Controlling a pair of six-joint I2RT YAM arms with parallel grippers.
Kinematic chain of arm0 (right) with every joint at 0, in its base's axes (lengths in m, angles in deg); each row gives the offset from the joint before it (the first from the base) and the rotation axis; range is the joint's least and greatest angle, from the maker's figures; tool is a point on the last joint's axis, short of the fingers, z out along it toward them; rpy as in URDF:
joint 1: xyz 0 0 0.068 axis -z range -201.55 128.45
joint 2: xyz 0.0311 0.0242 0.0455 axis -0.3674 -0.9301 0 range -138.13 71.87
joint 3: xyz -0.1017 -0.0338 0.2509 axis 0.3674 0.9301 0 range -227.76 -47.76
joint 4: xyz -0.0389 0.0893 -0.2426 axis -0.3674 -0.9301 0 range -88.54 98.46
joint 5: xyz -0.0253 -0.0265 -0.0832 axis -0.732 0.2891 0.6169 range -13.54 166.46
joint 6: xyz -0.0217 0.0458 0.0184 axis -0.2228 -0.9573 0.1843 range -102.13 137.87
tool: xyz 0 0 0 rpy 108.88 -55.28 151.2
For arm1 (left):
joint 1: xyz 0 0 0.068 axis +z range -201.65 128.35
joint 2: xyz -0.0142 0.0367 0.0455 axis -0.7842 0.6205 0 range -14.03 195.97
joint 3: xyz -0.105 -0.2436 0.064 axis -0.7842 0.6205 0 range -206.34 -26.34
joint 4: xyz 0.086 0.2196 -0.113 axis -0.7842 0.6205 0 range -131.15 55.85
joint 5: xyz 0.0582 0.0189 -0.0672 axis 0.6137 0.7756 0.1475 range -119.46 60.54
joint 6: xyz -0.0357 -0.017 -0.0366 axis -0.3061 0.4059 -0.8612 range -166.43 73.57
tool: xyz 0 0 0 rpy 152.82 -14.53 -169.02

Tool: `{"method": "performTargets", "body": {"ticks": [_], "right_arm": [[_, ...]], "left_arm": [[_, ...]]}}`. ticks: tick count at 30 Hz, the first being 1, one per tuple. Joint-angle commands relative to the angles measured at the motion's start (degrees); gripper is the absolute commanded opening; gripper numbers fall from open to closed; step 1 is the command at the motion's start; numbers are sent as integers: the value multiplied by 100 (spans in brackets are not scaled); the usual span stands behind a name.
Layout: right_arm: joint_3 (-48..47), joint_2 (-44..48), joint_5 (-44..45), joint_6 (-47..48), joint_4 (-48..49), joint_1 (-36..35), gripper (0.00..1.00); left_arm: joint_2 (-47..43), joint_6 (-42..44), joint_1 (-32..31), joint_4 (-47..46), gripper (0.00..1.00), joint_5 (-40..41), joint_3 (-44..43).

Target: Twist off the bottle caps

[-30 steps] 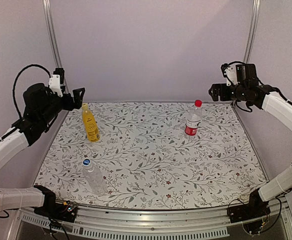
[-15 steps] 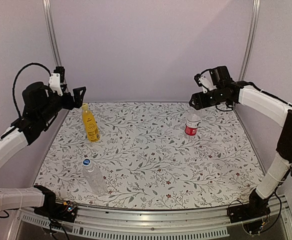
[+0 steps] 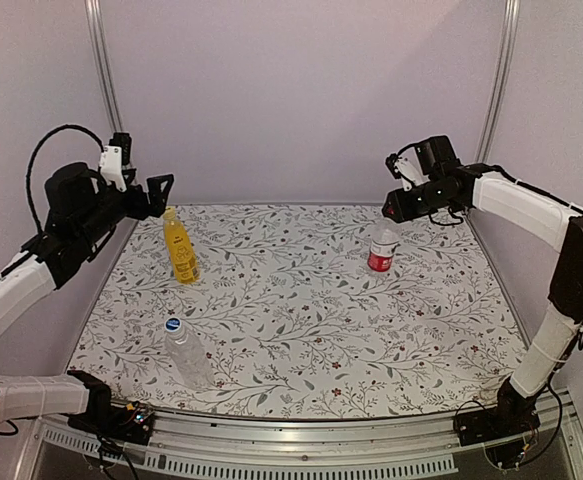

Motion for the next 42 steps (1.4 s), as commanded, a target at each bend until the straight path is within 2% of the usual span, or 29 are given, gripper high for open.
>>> {"method": "performTargets", "body": {"ticks": [1,3,7,11,16,20,24,32,37,42], "right_arm": [[-173,-18,70,41,-63,-40,31],[-202,41,-142,135,-50,-40,16],[-256,331,-415,255,41,-229,2],[-489,477,-857,418,-13,-618,1],[-718,513,-2380,375,362,-1054,0],[-845,527,-2660,271,712,-1425,0],[-891,524,-3214,191,1062,-1578,0],[-882,607,-3739,-85,1463,-1664,0],[-844,632,-3978,-97,1596,-1661,0],[-832,630,-3869,-84,1537,-1665,0]], "left_arm": [[-6,13,56,162,100,-142,-313],[13,146,39,285,100,-815,-432],[66,397,-63,684,100,-1739,-720],[253,501,-354,946,100,-2080,-1004],[731,1065,-1139,1235,100,-2067,-1274],[1240,1378,-1806,1566,100,-1701,-1640],[1719,1478,-2258,1932,100,-1812,-2009],[2215,1614,-2633,2181,98,-2160,-2256],[2374,1678,-2703,2220,89,-2262,-2287],[2469,1709,-2731,2245,72,-2224,-2305]]}}
